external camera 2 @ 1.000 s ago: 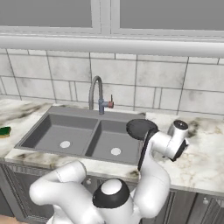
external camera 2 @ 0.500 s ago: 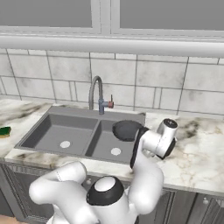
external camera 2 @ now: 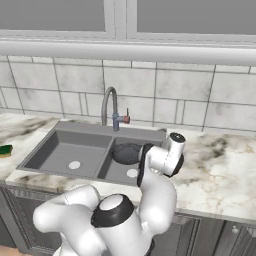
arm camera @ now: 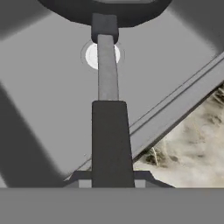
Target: Pick the pan and sponge and place them into the sink. Then turn on the water.
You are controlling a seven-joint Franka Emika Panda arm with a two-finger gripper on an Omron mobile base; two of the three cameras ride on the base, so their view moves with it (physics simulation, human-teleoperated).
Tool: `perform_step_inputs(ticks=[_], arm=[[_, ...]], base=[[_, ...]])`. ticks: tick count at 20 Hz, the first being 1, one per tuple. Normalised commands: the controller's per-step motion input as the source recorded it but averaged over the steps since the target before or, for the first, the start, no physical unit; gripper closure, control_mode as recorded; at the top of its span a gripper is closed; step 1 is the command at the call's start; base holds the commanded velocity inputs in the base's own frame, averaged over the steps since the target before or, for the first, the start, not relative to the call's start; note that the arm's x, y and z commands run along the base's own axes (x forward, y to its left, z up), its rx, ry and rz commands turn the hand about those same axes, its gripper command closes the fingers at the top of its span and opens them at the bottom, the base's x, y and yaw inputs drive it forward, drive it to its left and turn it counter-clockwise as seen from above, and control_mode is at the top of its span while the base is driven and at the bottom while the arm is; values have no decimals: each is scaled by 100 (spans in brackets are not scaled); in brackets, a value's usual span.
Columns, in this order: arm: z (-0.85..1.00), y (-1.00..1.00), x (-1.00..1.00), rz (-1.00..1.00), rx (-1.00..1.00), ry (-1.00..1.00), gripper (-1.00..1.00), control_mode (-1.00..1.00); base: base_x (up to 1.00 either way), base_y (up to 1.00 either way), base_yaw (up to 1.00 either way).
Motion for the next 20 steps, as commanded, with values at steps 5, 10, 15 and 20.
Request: perform_step_inputs(ticks=[5, 10, 15, 20], arm=[[4, 43, 2, 14, 0, 0, 100, -100], [22, 27, 0, 14, 0, -1, 100, -100], [55, 0, -3, 13, 4, -4, 100, -100], [63, -8, -2, 12, 10, -6, 100, -100]], base=[[0, 0, 0], [0, 0, 0], [0, 0, 0], [0, 0, 0]])
